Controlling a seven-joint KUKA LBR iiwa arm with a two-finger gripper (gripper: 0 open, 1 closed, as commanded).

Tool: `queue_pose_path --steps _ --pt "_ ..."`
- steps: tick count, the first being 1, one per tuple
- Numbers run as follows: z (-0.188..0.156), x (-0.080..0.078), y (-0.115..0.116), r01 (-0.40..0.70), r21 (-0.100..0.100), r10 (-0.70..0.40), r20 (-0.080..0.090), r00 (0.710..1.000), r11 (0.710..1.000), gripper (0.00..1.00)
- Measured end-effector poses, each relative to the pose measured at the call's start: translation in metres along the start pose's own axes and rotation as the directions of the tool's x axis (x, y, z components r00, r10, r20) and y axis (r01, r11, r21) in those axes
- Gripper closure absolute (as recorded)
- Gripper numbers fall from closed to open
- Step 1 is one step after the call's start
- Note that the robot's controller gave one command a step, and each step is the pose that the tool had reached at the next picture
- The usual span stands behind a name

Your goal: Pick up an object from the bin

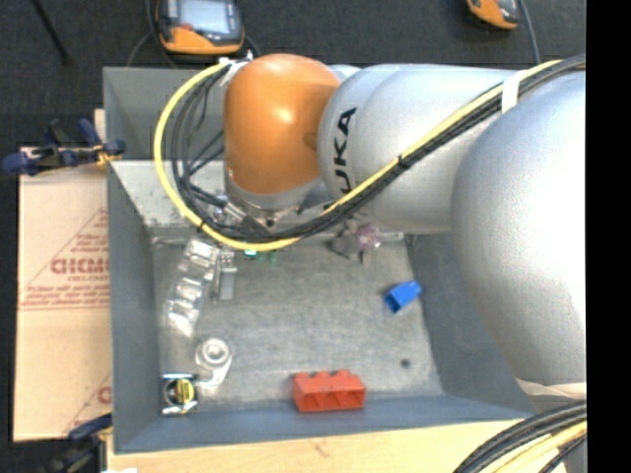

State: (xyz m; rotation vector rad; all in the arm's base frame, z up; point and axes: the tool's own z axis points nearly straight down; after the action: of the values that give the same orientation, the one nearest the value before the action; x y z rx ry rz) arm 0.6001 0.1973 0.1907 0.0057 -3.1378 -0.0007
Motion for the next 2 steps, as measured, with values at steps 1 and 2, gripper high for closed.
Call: queue_pose_path --steps 1,2 --pt "0.111 -0.017 0.004 0.461 0.007 -0.461 0.031 0.887 0.887 0.00" --pt "0.089 -0.011 0.038 0.715 0.005 -0.715 0.010 0.699 0.699 0.00"
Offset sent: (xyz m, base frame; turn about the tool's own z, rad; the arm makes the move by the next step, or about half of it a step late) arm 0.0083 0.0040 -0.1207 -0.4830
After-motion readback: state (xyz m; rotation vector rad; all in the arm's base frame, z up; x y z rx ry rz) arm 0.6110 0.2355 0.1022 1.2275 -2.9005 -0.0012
